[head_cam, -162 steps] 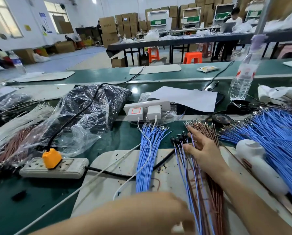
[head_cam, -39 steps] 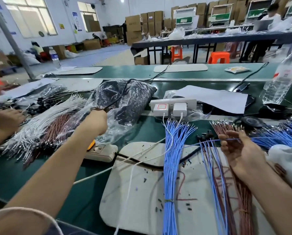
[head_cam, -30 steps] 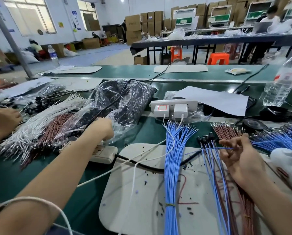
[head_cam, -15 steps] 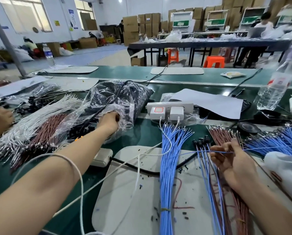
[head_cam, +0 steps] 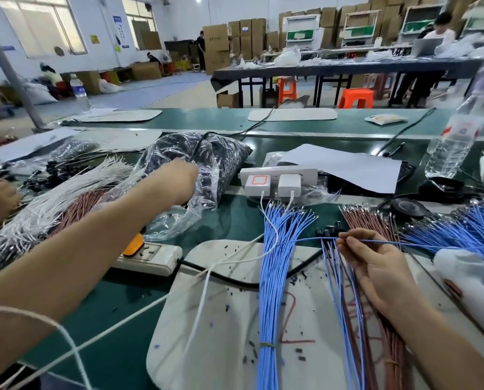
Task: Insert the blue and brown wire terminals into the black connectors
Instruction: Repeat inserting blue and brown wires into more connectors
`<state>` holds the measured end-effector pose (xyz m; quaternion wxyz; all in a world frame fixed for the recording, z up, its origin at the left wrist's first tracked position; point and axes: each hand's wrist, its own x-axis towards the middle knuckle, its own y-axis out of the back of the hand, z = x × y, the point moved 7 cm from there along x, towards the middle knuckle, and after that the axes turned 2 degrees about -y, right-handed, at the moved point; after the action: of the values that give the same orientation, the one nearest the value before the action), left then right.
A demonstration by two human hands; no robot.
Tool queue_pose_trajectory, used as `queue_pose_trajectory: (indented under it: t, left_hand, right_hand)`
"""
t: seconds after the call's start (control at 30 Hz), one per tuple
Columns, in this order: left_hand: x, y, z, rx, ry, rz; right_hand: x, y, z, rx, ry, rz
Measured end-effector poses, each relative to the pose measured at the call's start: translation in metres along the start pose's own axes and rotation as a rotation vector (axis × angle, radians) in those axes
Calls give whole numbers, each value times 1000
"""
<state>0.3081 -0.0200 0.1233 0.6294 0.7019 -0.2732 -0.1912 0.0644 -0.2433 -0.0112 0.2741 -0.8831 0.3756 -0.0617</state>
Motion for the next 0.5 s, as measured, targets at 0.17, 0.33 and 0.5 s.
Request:
queue_pose_trajectory:
  t: [0.17,0.33,0.5]
  left_hand:
    - [-31,26,118,-766,-429,19]
    - [-40,-29,180,-1405,-358,-10]
    - [-55,-67,183,-1540,-397,134]
  right_hand:
    - [-8,-1,-12,-62,125,48]
    - [-23,3,-31,-265,329,190]
    - [-33,-4,-50,-464,567,223]
